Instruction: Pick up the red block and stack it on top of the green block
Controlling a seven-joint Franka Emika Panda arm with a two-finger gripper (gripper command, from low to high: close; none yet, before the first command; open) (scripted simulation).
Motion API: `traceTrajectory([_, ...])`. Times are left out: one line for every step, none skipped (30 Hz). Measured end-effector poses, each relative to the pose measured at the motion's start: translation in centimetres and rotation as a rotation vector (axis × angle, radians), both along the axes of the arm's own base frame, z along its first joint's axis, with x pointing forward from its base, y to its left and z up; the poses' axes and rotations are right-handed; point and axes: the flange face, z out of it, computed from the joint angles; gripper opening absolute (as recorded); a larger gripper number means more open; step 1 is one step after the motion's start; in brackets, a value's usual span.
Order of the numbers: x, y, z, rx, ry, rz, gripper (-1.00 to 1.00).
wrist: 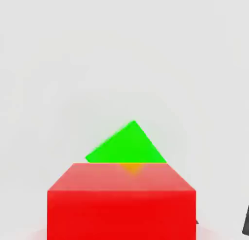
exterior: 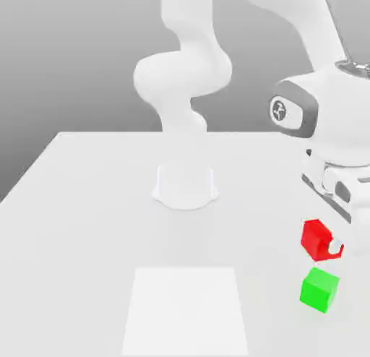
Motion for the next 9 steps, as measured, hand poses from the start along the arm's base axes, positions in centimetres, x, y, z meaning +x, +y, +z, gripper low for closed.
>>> traceTrajectory([0.0,0.0,-1.1,0.000,0.000,0.000,-1.00])
traceTrajectory([0.0,0.0,-2.3,0.000,0.000,0.000,-1.00])
traceTrajectory([0.0,-0.1,-3.3,-0.001,0.000,-0.001,1.00])
traceTrajectory([0.0,-0.1,-3.3,-0.001,0.000,-0.001,1.00])
traceTrajectory([0.0,-0.1,-3.3,-0.001,0.000,-0.001,1.00])
traceTrajectory([0.0,-0.1,-3.3,-0.001,0.000,-0.001,1.00])
traceTrajectory([0.0,-0.1,-3.3,-0.001,0.000,-0.001,1.00])
traceTrajectory([0.0,-0.1,-3.3,-0.001,0.000,-0.001,1.00])
traceTrajectory([0.0,-0.1,-3.8,-0.001,-0.001,-0.001,1.00])
